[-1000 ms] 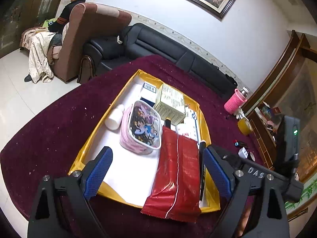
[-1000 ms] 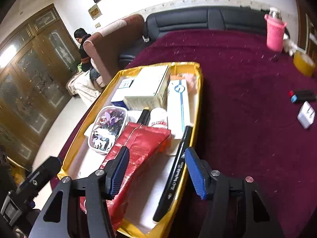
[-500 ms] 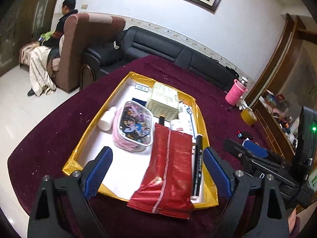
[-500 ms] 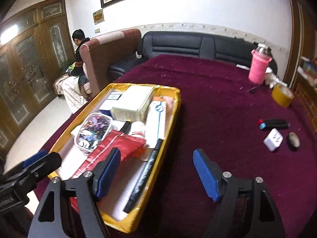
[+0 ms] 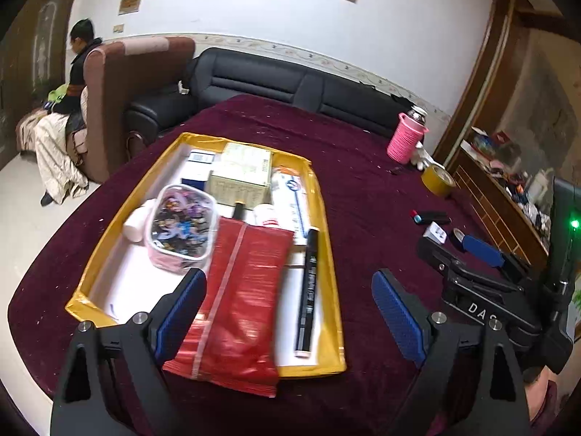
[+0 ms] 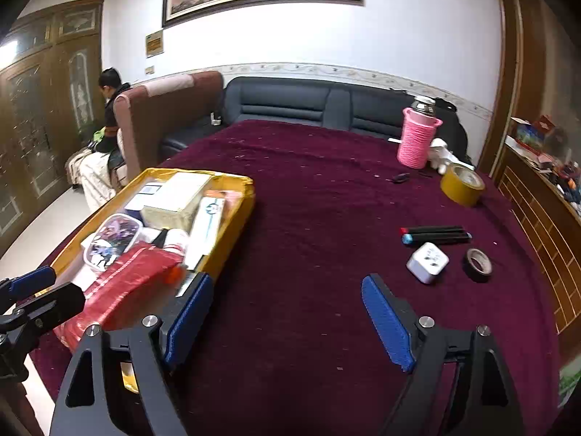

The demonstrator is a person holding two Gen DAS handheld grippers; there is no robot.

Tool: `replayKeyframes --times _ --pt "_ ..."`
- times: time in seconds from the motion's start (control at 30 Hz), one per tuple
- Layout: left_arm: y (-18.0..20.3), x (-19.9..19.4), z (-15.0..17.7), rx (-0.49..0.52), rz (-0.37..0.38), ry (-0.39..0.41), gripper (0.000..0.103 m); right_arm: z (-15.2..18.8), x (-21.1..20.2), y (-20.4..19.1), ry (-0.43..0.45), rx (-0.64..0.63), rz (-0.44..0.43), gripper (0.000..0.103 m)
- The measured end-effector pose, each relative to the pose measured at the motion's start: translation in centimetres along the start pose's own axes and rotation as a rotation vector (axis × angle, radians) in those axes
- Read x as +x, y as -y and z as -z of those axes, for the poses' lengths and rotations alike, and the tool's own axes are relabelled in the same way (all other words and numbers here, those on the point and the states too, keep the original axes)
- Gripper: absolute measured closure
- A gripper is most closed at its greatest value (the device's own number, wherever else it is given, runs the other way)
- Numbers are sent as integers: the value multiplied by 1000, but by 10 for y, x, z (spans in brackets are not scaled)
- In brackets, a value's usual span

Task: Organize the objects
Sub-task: 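Move both open tools back toward the white plug and black tape roll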

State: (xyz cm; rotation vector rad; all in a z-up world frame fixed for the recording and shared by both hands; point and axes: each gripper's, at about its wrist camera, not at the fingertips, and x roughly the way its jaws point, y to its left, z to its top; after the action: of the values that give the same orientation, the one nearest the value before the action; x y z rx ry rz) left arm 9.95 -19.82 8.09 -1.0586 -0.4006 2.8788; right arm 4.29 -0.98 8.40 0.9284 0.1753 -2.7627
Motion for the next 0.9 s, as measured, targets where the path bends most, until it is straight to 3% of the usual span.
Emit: replayKeyframes --times 0.63,0.9 --pt "78 37 3 134 29 -80 11 10 10 98 -33 78 107 13" --pt "92 58 1 160 39 -112 11 16 43 214 -139 297 189 13"
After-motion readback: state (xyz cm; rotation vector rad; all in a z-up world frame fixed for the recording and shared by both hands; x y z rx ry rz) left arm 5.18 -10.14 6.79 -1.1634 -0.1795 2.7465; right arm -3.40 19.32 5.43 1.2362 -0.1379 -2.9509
